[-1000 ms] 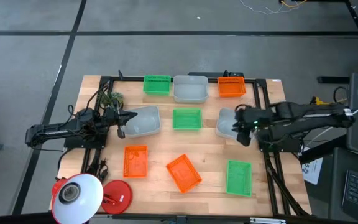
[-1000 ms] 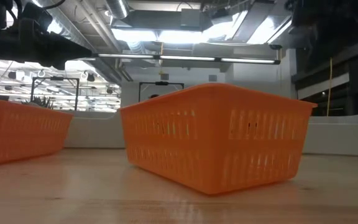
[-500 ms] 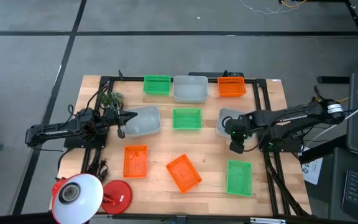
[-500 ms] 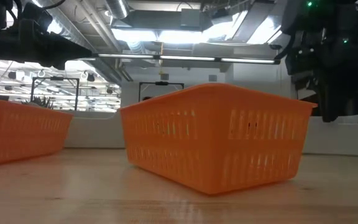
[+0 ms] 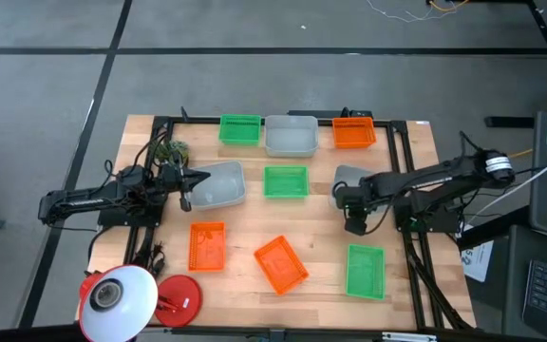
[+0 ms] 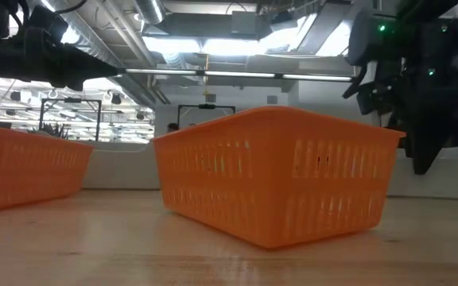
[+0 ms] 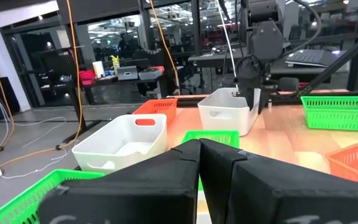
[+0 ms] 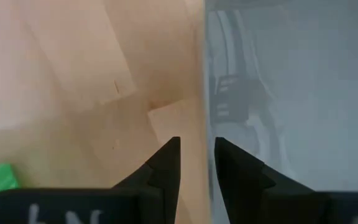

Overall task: Stack baskets by color
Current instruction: Stack the bottom right gray bin on top of the top gray bin

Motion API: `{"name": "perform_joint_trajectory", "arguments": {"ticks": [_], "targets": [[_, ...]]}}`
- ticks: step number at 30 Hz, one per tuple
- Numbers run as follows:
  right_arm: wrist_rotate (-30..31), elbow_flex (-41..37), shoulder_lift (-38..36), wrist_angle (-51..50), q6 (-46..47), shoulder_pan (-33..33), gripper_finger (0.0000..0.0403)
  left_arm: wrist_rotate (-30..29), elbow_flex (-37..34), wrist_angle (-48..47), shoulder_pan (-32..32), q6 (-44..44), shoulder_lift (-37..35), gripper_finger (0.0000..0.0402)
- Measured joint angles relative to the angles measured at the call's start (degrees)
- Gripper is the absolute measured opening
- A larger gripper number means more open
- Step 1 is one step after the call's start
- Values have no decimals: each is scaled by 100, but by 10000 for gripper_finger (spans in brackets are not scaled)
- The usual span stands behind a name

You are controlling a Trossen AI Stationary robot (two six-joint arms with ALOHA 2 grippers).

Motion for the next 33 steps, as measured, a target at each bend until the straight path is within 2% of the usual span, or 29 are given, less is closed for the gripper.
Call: {"name": "perform_joint_trajectory", "arguments": {"ticks": [6,10,12,18,22,25,27,29,31,33], "targets": [[0,0,452,638,443,0,89,0,-1,-3,0,-2,0,0],[-109,4,551,751,723,8,23,0,-2,-3,0,-4,0,0],[-89,86,529,697,723,66,10,0,0,-4,0,-6,0,0],[-64,960,327,403,159,120,3,-2,-2,-2,0,-8,0,0],[547,1957,273,109,-726,121,2,-2,0,-2,0,-8,0,0],[1400,2676,278,231,-1797,104,2,-2,-1,-2,-1,-8,-2,0],[2133,3053,273,678,-2652,53,2,-2,-2,-2,0,-6,0,0],[2622,3330,273,1312,-3642,-85,1,-2,-2,-2,0,96,0,0],[2660,3550,281,2098,-4562,-320,1,-2,0,-2,-1,188,0,0],[2228,3789,361,2825,-5248,-670,1,-2,0,-2,-2,240,0,0]]}}
